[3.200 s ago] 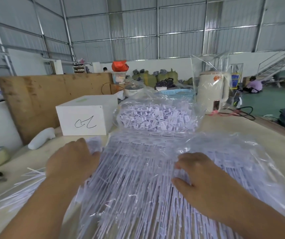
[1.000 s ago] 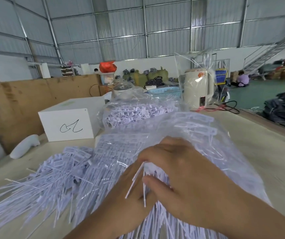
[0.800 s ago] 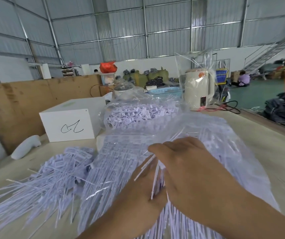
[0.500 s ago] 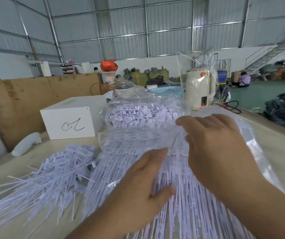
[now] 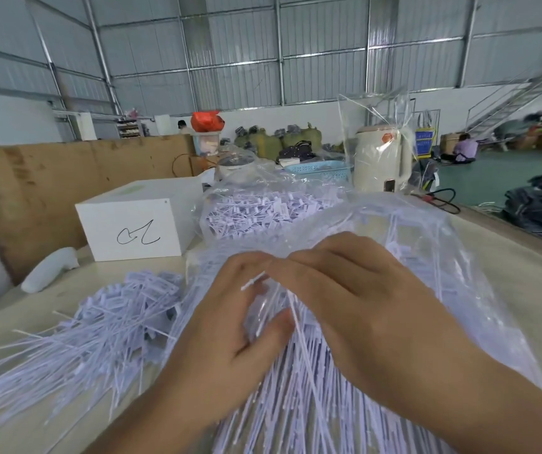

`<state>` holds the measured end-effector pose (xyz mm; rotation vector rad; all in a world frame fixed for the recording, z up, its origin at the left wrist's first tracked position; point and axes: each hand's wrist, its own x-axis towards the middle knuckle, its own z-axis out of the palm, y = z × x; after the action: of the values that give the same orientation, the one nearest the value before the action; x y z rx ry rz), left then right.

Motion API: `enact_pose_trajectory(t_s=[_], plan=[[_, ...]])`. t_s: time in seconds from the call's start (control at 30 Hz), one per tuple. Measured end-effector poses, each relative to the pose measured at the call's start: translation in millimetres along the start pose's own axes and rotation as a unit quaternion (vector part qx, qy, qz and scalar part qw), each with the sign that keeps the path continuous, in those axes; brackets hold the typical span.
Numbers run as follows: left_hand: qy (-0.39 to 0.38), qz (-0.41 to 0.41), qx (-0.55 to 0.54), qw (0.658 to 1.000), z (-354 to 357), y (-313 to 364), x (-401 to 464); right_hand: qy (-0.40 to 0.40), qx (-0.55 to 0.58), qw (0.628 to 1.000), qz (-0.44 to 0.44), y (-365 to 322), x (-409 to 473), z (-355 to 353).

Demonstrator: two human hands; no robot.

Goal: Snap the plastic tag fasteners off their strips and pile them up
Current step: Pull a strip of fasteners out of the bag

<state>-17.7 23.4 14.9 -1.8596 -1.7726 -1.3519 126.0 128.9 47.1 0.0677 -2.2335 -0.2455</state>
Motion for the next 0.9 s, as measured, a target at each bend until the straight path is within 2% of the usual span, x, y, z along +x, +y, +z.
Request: enact_pose_trajectory(t_s=[0.13,0.27,0.37,0.6,0.77,0.9], plan=[[0.033,-0.003,0.098,0.995,0,-1,-1,-0.01,0.029,0.999,-0.009,-5,-1,4],[0.055,-0.03,0.191,0.98,-2,-3,-1,-0.074,0.008,0.993,0.091,-1,0,-5],[0.068,-0.045,0.236,0.968,-8,-7,-1,-0.163,0.009,0.972,0.171,6,3,-9],[0.071,-0.09,0.256,0.96,-13,-19,2,-0.099,0.013,0.976,0.193,18,-7,-10],[0.081,-0.123,0.229,0.962,-19,-30,2,-0.131,0.038,0.968,0.211,25,-5,-14],[0.129,-0.12,0.175,0.969,-20,-28,3,-0.15,0.033,0.962,0.224,25,-3,-17]])
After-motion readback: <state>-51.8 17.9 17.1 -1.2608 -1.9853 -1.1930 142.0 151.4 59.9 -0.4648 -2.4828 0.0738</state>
